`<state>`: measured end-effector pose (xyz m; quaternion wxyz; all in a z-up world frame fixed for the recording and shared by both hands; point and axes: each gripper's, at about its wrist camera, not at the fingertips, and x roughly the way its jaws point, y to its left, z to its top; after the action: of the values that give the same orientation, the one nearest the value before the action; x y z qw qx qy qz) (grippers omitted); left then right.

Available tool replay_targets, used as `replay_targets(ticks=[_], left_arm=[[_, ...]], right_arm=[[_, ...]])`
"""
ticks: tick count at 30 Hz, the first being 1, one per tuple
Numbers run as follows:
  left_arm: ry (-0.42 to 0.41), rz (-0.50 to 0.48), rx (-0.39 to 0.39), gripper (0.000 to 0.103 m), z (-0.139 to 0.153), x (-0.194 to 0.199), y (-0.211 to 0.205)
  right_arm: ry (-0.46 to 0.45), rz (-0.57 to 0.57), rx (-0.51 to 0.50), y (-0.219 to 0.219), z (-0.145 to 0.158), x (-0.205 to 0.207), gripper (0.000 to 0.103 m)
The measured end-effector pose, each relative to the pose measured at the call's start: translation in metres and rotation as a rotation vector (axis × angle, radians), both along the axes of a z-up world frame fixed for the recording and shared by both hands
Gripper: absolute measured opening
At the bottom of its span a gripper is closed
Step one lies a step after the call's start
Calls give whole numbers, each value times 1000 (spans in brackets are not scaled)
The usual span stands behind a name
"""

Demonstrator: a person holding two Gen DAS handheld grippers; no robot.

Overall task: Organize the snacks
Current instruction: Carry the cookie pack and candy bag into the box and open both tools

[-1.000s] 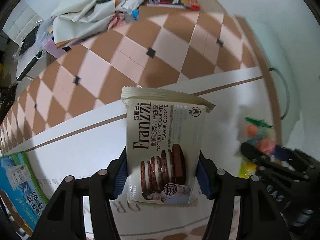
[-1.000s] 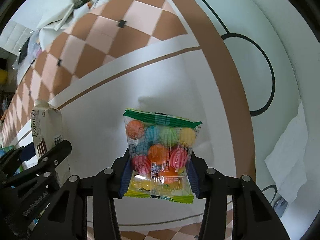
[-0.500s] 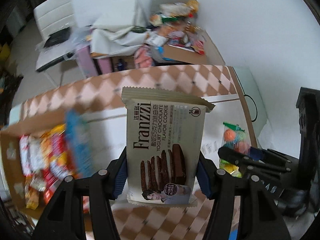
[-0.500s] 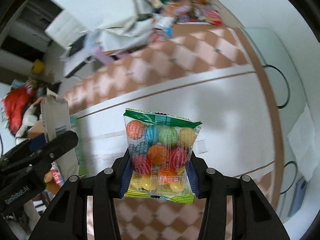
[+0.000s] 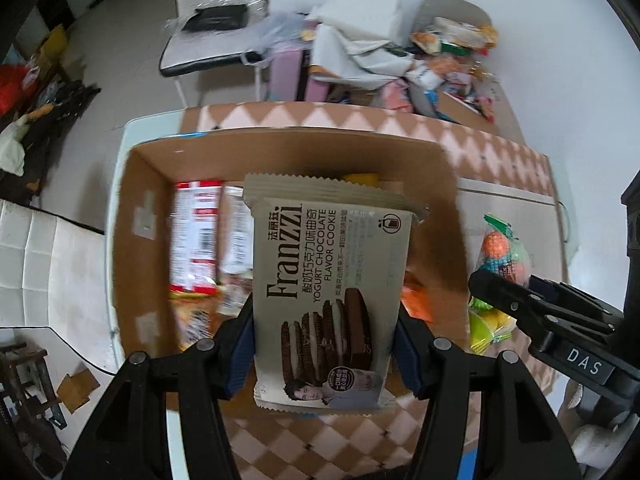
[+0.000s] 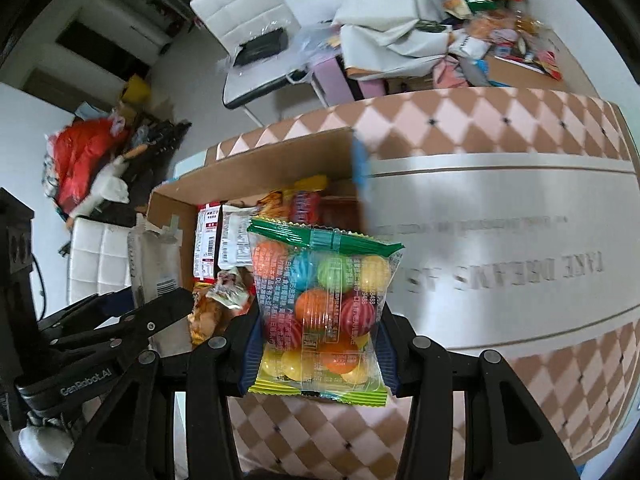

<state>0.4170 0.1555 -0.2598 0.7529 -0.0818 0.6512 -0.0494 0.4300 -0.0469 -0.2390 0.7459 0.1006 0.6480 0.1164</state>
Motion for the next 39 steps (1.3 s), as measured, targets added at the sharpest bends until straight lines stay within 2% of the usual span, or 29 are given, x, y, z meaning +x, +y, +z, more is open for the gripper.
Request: replay_targets(ticks=[4,11,16,23,24,25,26,27,30,34,39], left_arm=[[47,28,-15,57,-26,19,29],[116,45,-28,57,-61,49,46],[177,58,-41,58,-83,59,51],[284,80,-114,58,-112,66,57],[292,81,-117,62,-113,65,57],[290,76,-112,65,-113,65,56],[284,71,-106,73,-112,65,56],[274,66,-90,80,-110,65,55],[255,70,-88,86,-107,65,56],[223,58,-77,87,-98,64,56],[178,45,-10,88,-81,57,55]], right_arm=[[29,-5,-61,39,-23,17,50],[74,3,-144,58,-62,63,50],[109,42,-137,81,-84,79,50],[175,55,-104,95,-118,97,51],[191,53,-99,95,-122,99,53],[205,54,-108,95,-126,101,66],[200,55,-114,95,-126,101,86],[181,58,-126,96,-124,102,91],[155,72,-152,98,-118,103,91],[138,76,-183,98,-108,104,91],[122,65,-218,90,-94,90,92]])
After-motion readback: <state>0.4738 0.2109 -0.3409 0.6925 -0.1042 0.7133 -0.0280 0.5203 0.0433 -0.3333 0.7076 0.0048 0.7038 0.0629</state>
